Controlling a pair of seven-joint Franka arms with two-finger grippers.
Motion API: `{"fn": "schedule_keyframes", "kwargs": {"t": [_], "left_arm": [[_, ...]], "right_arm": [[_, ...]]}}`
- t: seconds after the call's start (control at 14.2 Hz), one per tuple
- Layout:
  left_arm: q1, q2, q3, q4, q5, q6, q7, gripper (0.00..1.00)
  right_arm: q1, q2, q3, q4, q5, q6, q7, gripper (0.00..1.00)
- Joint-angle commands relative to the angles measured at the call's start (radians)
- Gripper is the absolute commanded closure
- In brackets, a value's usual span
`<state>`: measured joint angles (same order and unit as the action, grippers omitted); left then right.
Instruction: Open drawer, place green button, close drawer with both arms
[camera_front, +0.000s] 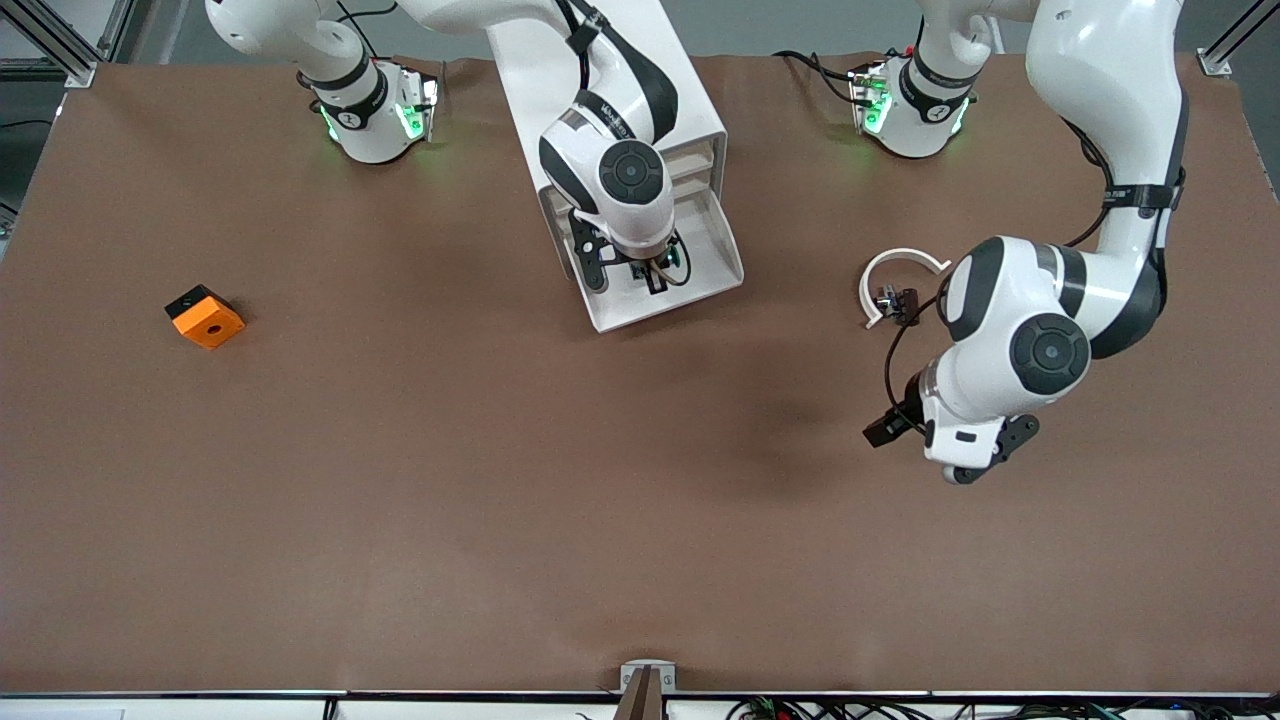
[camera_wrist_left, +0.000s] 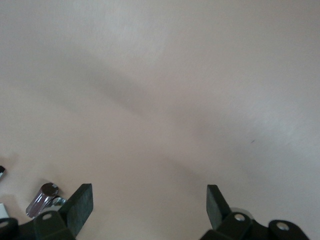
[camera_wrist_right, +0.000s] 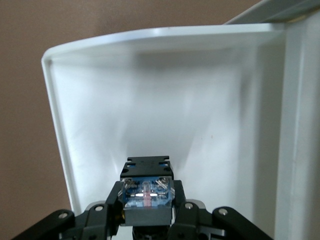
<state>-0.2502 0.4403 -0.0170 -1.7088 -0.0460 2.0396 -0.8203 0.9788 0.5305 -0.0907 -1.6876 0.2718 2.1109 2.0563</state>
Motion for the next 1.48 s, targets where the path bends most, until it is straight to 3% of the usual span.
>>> {"fn": "schedule_keyframes", "kwargs": {"t": [0.0, 0.07, 0.21, 0.35, 0.42, 0.49, 0.99, 1.41], "left_arm": [[0.005, -0.052, -0.041, -0.113, 0.018, 0.051, 0.024, 0.00], [0.003, -0.055, -0.047, -0.135, 0.018, 0.062, 0.023, 0.00], [0.003, -0.068, -0.072, -0.176, 0.018, 0.094, 0.024, 0.00], [0.002, -0.063, -0.099, -0.202, 0.018, 0.122, 0.024, 0.00], [-0.001, -0.057, -0.112, -0.212, 0.018, 0.131, 0.024, 0.00], [-0.007, -0.054, -0.121, -0.225, 0.018, 0.149, 0.023, 0.00], [-0.012, -0.011, -0.251, -0.287, 0.017, 0.303, 0.021, 0.00], [-0.018, 0.046, -0.354, -0.287, 0.005, 0.303, -0.013, 0.00]], "right_arm": [[0.024, 0.003, -0.012, -0.014, 0.020, 0.017, 0.013, 0.89], [0.026, 0.003, -0.012, -0.014, 0.020, 0.015, 0.012, 0.88], [0.043, 0.005, -0.012, -0.014, 0.018, 0.015, 0.010, 0.74], [0.046, 0.005, -0.012, -0.012, 0.017, 0.015, 0.007, 0.30], [0.046, 0.003, -0.012, -0.012, 0.017, 0.014, 0.002, 0.04], [0.046, 0.003, -0.012, -0.012, 0.014, 0.012, -0.001, 0.00], [0.046, -0.062, -0.015, 0.009, -0.014, -0.035, 0.008, 0.00], [0.009, -0.165, -0.021, 0.045, -0.036, -0.152, -0.036, 0.00]]}}
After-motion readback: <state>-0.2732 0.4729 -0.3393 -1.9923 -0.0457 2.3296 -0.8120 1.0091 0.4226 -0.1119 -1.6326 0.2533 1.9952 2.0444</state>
